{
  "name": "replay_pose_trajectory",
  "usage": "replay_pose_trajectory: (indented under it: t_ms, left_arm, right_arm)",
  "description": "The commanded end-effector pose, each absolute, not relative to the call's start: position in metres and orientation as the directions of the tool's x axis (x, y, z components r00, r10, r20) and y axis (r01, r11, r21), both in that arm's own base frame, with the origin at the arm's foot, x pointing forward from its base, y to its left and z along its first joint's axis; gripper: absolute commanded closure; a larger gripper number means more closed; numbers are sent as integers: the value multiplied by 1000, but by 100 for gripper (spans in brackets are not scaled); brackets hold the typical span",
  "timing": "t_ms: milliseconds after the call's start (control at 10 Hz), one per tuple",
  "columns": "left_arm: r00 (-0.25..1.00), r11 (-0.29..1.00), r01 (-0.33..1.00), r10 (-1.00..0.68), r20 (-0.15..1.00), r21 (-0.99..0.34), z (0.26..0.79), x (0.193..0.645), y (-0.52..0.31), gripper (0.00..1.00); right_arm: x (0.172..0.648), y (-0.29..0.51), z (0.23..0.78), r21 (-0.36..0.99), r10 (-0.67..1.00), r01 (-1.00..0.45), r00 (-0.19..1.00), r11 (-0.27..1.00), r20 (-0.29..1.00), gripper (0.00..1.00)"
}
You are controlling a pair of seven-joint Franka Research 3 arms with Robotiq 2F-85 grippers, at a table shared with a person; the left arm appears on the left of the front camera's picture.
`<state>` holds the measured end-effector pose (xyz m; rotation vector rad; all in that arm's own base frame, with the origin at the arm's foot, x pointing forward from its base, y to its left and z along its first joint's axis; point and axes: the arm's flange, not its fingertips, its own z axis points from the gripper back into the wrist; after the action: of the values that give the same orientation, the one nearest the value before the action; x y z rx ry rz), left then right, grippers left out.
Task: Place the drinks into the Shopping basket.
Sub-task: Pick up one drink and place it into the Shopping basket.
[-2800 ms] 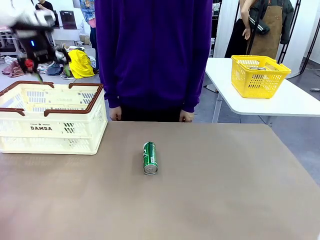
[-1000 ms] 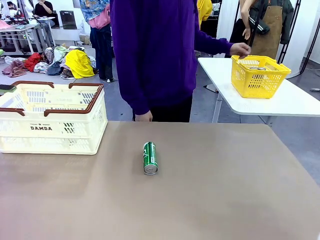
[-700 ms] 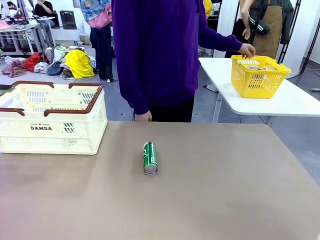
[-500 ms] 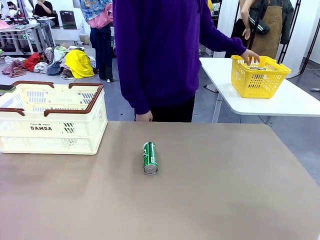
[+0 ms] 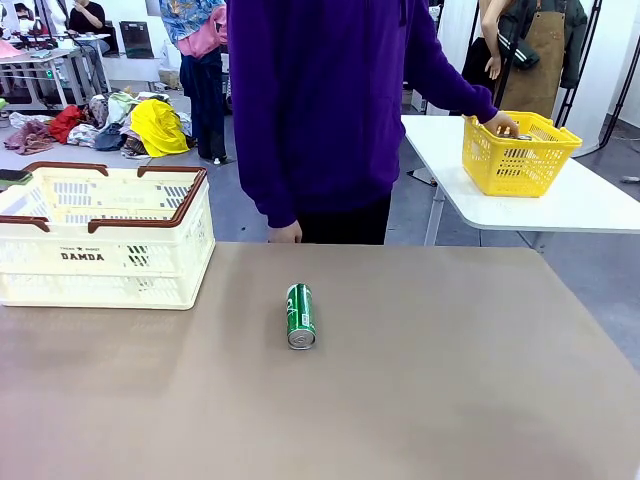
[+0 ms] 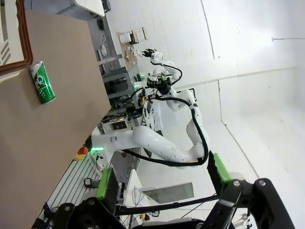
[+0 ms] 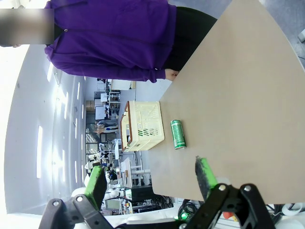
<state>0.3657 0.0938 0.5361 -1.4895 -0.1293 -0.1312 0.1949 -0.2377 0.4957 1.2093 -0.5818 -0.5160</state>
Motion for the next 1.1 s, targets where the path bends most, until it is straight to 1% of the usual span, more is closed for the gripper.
replay_pose_trajectory:
  t_ms: [0, 700, 800, 900, 1000]
  left_arm:
    - [984, 52, 177, 4, 177, -983, 536, 362, 92, 0]
    - [984, 52, 177, 4, 177, -983, 536, 362, 92, 0]
    - [986, 77, 167, -7, 167, -983, 536, 366, 94, 0]
    - [996, 242, 89, -31, 84, -966, 551, 382, 43, 0]
    - [993, 365, 80, -113, 41, -927, 564, 399, -7, 0]
  right_arm:
    - [197, -239, 497, 962, -650, 26, 742, 273, 164, 0]
    - [197, -239, 497, 962, -650, 26, 742, 273, 164, 0]
    - [197, -239, 497, 962, -650, 26, 742, 273, 164, 0]
    - [197, -239, 497, 962, -650, 26, 742, 273, 164, 0]
    - [197, -239, 497, 962, -650, 26, 742, 273, 164, 0]
